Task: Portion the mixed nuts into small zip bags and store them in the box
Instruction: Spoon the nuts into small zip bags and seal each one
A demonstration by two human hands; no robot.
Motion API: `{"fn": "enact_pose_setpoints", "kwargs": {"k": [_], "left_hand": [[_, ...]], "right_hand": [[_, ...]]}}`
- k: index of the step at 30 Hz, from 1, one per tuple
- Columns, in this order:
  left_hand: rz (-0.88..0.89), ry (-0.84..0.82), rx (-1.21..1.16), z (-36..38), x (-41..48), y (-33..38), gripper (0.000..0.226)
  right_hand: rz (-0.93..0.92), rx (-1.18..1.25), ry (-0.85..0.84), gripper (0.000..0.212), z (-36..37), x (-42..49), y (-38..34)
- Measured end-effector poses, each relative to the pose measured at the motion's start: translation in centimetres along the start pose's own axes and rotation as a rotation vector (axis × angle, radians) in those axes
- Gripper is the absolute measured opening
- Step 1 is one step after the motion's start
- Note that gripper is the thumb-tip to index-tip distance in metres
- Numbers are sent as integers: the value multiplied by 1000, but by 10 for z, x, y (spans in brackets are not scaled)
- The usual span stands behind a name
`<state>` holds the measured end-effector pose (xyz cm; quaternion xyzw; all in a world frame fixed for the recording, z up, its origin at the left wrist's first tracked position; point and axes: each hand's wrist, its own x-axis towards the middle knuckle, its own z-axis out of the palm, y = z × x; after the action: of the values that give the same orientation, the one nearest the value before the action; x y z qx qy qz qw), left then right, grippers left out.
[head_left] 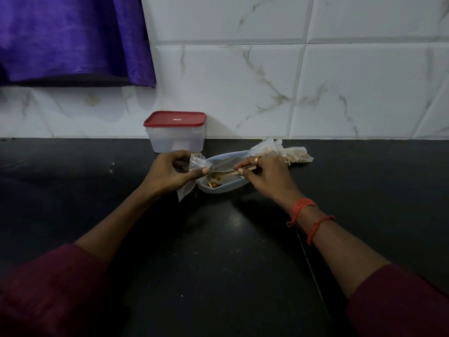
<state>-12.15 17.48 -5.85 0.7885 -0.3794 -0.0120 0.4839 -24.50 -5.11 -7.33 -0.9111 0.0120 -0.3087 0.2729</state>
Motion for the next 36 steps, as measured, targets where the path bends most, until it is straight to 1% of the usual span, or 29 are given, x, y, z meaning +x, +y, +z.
{"fn": "enact_pose_setpoints", "kwargs": {"k": [3,5,7,10,12,16,21,24,26,31,34,36], "left_hand": [[-10,-8,-13,-1,0,1,47],[-18,-8,-26,0,0,1,53],[-17,-7,-38,0,-1,3,54],[-30,-31,-64,2,-2,4,49],[-38,-42,-71,2,-2,6,48],[-49,-28,-82,2,-3,8,41],[-59,-11,-95,3,-1,9,34],[-56,-25,-104,3,-2,9,37],[-57,-35,-106,3,-2,10,37],[-66,-25,-103,3,0,9,39],[-72,-17,-110,2,1,7,44],[-75,-16,-112,1,1,6,42]], "right_hand": [[-33,-82,-6,15,-5,4,3],[-52,-149,21,12,-8,4,7],[-68,-177,55,12,-10,3,6],[-59,-174,63,12,-8,3,5],[-35,-127,64,13,-6,3,5],[71,4,69,14,0,1,-1],[242,89,0,15,7,-1,-9],[360,196,-76,18,14,-3,-13],[394,240,-97,16,17,-5,-14],[490,364,-68,12,18,-7,-15],[534,396,-37,11,17,-8,-16],[555,402,-11,12,14,-7,-15]]}}
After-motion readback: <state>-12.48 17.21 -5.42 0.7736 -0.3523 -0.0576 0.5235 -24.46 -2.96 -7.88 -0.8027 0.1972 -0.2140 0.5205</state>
